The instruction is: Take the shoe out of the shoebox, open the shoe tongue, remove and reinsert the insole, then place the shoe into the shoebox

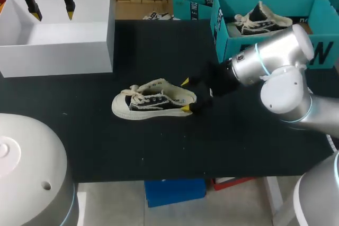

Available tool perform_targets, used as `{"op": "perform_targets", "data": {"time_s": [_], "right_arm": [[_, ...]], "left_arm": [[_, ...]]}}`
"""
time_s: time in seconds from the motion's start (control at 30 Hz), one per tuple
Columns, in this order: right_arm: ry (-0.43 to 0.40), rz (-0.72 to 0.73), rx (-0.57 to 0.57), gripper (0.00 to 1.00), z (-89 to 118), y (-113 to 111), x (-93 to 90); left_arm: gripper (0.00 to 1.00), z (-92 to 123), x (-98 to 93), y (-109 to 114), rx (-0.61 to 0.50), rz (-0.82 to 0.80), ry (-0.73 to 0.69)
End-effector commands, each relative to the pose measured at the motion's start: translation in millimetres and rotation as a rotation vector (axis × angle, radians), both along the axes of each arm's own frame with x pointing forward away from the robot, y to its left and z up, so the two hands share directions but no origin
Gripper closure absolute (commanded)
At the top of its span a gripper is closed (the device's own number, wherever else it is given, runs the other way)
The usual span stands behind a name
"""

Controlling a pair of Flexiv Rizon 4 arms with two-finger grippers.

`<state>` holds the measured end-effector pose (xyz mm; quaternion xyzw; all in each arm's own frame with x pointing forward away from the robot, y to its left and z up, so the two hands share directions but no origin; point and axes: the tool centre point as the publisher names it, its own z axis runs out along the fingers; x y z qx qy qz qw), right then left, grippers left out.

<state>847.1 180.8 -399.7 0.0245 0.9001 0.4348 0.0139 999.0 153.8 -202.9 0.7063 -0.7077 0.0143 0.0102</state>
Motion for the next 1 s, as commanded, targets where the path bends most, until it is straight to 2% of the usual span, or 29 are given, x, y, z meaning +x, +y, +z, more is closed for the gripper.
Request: {"op": "perform_targets", "data": {"time_s": [0.03,0.63,1.0], "right_arm": [[-0.014,-0.016,0.025,0.0,-12,3,1.1],[-0.017,-0.038,0.04,0.0,-30,-11,10.6],[-0.013,-0.031,0.054,0.0,-32,-6,18.1]], "left_arm": [[0.0,0,-0.8,0,0.003,0.001,0.0],[0.0,0,-0.8,0,0.003,0.001,0.0],[0.0,0,-0.8,0,0.003,0.001,0.0]]}}
